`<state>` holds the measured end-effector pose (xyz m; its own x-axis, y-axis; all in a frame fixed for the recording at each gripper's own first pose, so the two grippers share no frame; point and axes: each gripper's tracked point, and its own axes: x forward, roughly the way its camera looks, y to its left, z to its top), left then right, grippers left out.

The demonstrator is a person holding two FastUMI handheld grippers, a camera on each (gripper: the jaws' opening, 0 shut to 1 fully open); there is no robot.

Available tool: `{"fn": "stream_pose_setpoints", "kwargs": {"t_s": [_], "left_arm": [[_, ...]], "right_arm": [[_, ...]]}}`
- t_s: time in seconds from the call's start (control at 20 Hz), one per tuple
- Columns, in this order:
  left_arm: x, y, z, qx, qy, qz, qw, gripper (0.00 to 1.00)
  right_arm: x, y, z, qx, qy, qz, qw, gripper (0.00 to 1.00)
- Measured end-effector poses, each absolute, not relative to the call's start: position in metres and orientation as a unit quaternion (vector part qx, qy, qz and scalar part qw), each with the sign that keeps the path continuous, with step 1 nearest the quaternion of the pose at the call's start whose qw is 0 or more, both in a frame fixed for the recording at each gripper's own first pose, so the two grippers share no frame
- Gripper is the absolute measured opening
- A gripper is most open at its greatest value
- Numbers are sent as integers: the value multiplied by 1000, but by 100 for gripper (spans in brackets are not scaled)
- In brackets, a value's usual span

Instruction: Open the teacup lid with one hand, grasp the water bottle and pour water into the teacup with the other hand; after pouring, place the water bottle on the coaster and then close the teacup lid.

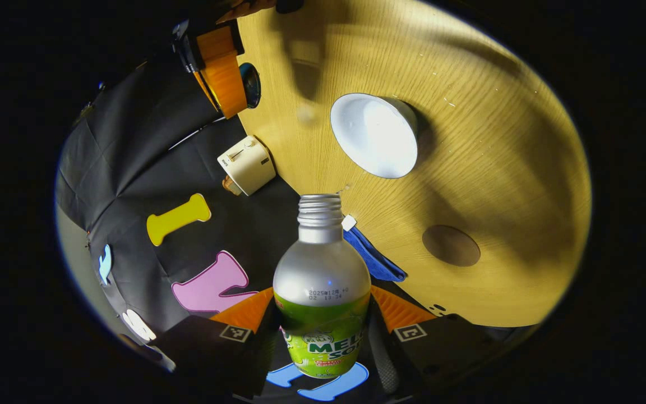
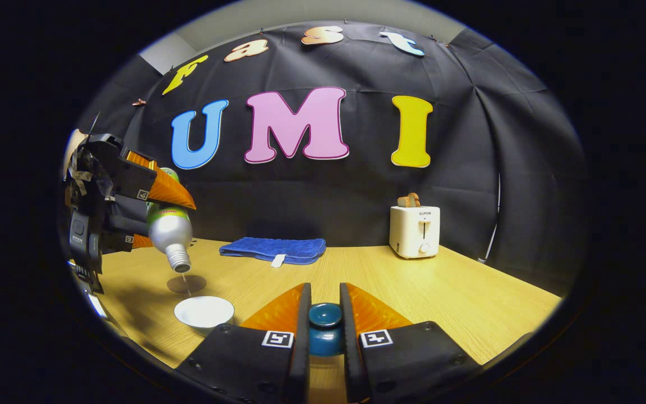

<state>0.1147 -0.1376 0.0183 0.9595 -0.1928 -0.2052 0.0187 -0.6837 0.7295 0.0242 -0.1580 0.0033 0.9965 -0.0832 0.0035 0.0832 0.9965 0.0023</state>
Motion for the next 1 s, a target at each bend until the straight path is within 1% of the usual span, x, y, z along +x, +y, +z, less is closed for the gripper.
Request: {"fn": "stream_pose_setpoints", "kwargs": {"t_s": [0.5, 0.55, 0.6, 0.65, 0.7, 0.85, 1.0], "left_arm": [[117, -145, 14, 897, -66, -139, 415, 77], [117, -145, 15, 893, -70, -141, 421, 77], [114, -145, 16, 884, -75, -142, 439, 77], [116, -144, 18, 869, -75, -142, 467, 77], [114, -142, 20, 849, -72, -143, 504, 77], [109, -141, 31, 767, -77, -138, 622, 77], [98, -129, 38, 613, -59, -133, 776, 77]], "right_arm": [[24, -158, 3, 1, -2, -42, 999, 28], [24, -158, 4, 1, -2, -42, 999, 28], [24, -158, 3, 1, -2, -42, 999, 28], [24, -158, 3, 1, -2, -42, 999, 28], [24, -158, 3, 1, -2, -42, 999, 28], [24, -158, 3, 1, -2, -42, 999, 28], [24, -158, 3, 1, -2, -42, 999, 28]]}}
